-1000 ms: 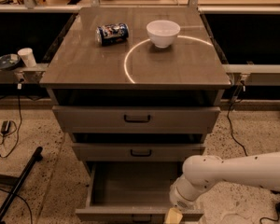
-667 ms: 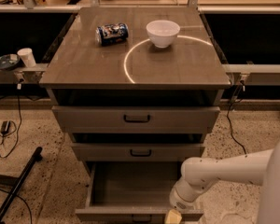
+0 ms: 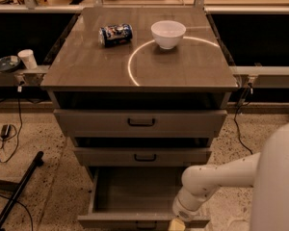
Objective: Close bottom drawer
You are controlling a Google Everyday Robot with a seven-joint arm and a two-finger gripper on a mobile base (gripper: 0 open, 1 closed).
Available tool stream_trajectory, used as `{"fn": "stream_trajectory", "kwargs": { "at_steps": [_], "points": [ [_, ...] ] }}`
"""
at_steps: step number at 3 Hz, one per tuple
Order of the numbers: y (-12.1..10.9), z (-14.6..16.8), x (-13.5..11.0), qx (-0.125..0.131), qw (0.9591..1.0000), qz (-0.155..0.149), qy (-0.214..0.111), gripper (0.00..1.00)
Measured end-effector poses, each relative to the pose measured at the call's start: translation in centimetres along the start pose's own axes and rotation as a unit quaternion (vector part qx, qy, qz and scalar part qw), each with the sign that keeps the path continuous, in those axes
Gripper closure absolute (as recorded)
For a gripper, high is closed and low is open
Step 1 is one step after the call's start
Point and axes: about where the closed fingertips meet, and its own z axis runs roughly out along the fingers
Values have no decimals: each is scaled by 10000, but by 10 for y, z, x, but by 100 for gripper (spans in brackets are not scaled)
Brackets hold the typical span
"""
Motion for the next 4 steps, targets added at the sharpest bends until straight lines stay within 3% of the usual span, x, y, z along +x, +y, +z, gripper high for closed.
{"fn": "stream_trajectory", "kwargs": {
  "at_steps": [1,2,3,4],
  "points": [
    [-3,9,9,420,9978,-47,504,0],
    [-7,15,8,664,9937,73,896,0],
    [-6,18,0,709,9923,363,945,0],
    [-7,18,1,672,9931,352,898,0]
  ]
}}
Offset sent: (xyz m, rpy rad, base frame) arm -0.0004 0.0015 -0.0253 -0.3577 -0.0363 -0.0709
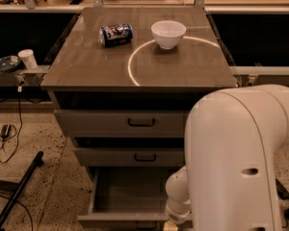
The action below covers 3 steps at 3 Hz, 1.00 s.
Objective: Close bottom drawer
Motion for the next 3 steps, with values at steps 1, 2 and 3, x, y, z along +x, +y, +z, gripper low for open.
{"fn": "stream_trajectory", "kwargs": {
  "at_steps": [1,2,3],
  "points": [
    [-3,-6,-6,-83,9996,4,-254,0],
    [-20,-18,35,-191,9963,26,-833,0],
    [-17,-3,39,-294,9961,100,-830,0]
  ]
}}
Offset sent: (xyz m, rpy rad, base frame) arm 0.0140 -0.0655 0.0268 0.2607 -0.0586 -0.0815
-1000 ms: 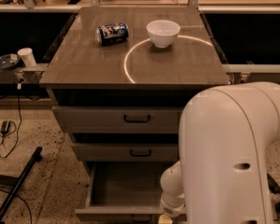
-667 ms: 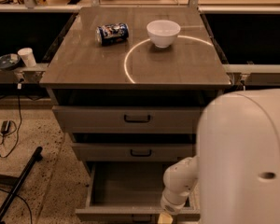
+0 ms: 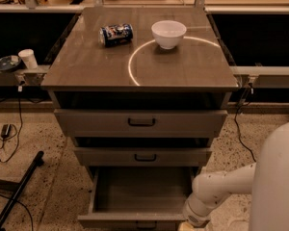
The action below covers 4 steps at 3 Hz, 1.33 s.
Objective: Close bottom drawer
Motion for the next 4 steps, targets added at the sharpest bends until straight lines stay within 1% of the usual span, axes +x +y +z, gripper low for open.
{"fn": "stream_trajectory", "kwargs": {
  "at_steps": [1,2,3,4],
  "points": [
    [2,19,8,-87,9999,136,46,0],
    [2,20,8,-87,9999,142,47,0],
    [5,21,9,-59,9998,157,-42,0],
    [7,38,18,-204,9994,251,-104,0]
  ]
}}
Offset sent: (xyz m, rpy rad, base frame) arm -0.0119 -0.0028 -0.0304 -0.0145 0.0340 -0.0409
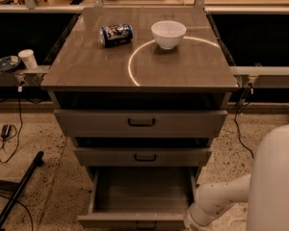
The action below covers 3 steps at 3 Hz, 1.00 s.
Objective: Close bottom drawer
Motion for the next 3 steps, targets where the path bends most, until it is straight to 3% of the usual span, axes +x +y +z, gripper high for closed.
{"fn": "stream_trajectory", "kwargs": {
  "at_steps": [3],
  "points": [
    [1,59,25,-639,9975,283,65,0]
  ]
}}
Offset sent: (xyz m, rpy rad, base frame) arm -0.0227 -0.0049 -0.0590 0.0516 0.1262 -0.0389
